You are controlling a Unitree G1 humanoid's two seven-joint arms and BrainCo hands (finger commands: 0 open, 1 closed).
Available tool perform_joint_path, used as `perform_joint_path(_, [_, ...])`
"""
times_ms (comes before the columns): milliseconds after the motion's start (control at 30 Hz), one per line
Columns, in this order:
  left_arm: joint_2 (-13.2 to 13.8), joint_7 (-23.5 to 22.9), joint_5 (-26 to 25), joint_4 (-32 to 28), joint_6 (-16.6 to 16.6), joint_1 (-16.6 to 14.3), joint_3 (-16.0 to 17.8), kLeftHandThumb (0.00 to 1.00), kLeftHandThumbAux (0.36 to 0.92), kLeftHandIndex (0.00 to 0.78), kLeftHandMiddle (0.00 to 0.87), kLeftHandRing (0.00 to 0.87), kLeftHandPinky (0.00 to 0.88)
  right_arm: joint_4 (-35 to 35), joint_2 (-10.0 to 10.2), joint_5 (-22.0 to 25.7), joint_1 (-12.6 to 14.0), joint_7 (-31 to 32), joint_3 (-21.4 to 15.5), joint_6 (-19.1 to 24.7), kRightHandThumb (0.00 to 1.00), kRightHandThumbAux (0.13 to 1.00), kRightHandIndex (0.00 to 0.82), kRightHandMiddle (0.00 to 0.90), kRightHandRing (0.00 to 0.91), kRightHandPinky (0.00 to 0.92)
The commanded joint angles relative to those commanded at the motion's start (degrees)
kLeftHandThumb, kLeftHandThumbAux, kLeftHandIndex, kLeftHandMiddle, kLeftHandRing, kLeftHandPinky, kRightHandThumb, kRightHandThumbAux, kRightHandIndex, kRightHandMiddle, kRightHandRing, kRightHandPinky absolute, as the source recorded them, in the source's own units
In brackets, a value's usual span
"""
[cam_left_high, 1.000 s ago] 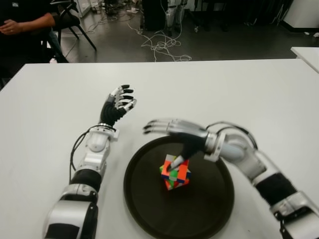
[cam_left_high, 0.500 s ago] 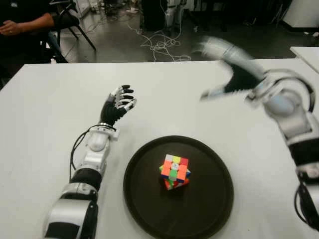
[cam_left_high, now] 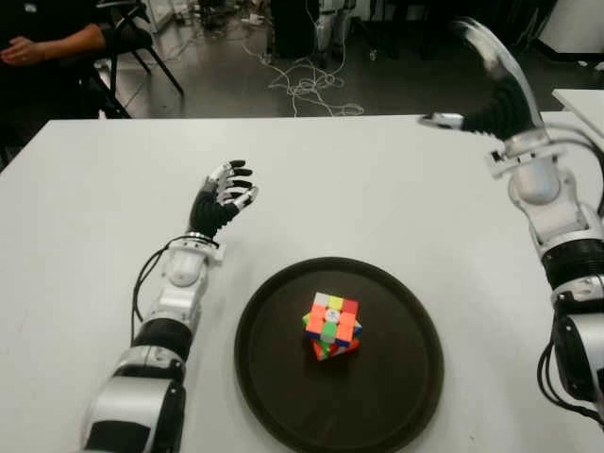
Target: Pick up the Rubik's Cube and put it in the plate
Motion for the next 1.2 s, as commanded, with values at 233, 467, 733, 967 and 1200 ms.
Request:
perform_joint_path(233, [-0.28, -1.05, -1.26, 0.99, -0.15, -0.49, 0.88, 0.071, 0.699, 0.205, 0.265, 0.273, 0.288, -1.0, 1.98, 4.35, 8.99, 0.4, -1.8, -2.96, 0.0, 0.769, 0.191, 0.248, 0.243, 0.249])
perform_joint_path(467, [-0.4, -2.31, -2.16, 0.69, 0.22, -0.33, 1.12, 0.056, 0.728, 0.211, 0.265, 0.268, 0.278, -6.09, 4.81, 5.93, 18.03, 2.36, -1.46, -3.04, 0.0, 0.753, 0.171, 0.231, 0.228, 0.23])
perform_joint_path(733, [-0.34, -3.12, -2.21, 1.19, 0.3, -0.35, 1.21, 0.053, 0.703, 0.198, 0.256, 0.258, 0.275, -17.74, 7.8, 6.5, 23.58, 5.11, -0.65, 4.4, 0.0, 0.748, 0.149, 0.205, 0.2, 0.174])
perform_joint_path(967, [-0.12, -3.47, -1.88, 1.88, -0.23, -0.67, 1.07, 0.044, 0.694, 0.203, 0.256, 0.256, 0.268, -20.05, 7.67, 6.83, 22.63, 7.22, -1.44, 10.0, 0.0, 0.744, 0.122, 0.189, 0.173, 0.131])
perform_joint_path(1200, [-0.03, -3.39, -1.59, 2.46, -0.59, -1.11, 1.0, 0.045, 0.738, 0.212, 0.26, 0.255, 0.265, -13.16, 7.14, 6.48, 20.37, 5.86, -2.17, 8.92, 0.0, 0.737, 0.133, 0.201, 0.188, 0.168])
